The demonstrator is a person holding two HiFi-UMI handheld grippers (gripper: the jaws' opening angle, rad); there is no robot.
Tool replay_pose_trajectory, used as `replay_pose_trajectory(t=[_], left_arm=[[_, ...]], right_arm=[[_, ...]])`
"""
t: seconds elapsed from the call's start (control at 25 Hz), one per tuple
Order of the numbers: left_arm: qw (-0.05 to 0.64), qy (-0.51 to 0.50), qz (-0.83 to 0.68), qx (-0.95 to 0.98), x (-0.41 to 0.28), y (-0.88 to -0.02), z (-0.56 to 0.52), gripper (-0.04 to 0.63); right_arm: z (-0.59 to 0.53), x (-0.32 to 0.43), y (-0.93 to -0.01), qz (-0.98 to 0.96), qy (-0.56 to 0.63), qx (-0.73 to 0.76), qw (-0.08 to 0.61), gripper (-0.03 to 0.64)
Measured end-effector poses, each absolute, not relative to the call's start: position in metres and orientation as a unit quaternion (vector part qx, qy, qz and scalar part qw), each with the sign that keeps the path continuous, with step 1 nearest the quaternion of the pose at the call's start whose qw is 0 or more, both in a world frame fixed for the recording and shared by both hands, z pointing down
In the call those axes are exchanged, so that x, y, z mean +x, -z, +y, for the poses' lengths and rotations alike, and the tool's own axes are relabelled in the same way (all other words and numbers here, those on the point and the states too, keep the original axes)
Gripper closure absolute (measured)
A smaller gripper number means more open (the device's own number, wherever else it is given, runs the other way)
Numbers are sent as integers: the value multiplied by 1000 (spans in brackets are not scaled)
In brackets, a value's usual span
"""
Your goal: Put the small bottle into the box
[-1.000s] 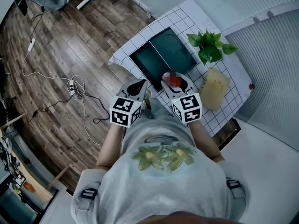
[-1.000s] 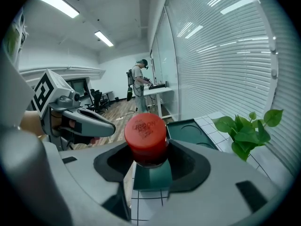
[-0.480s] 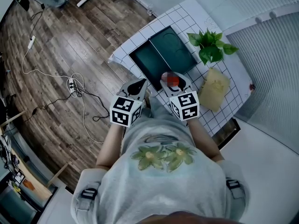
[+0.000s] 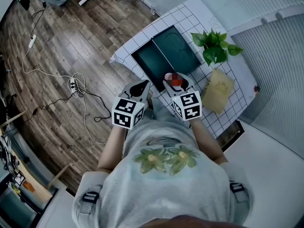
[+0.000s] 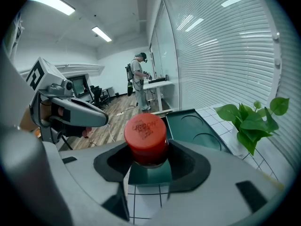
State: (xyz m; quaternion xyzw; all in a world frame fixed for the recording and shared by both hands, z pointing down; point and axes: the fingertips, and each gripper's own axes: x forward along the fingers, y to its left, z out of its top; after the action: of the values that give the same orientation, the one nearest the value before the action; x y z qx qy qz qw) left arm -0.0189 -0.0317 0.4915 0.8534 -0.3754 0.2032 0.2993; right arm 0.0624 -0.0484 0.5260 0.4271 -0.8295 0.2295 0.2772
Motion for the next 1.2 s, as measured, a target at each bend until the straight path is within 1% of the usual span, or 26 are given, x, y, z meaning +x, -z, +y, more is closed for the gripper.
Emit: replay_pose_trajectory(t=[1.2], left_arm=[[309,-203,-383,847,-27,-497,-30,591]], right_arm=[[-51,56,-548,-826,-234,418,299,399]])
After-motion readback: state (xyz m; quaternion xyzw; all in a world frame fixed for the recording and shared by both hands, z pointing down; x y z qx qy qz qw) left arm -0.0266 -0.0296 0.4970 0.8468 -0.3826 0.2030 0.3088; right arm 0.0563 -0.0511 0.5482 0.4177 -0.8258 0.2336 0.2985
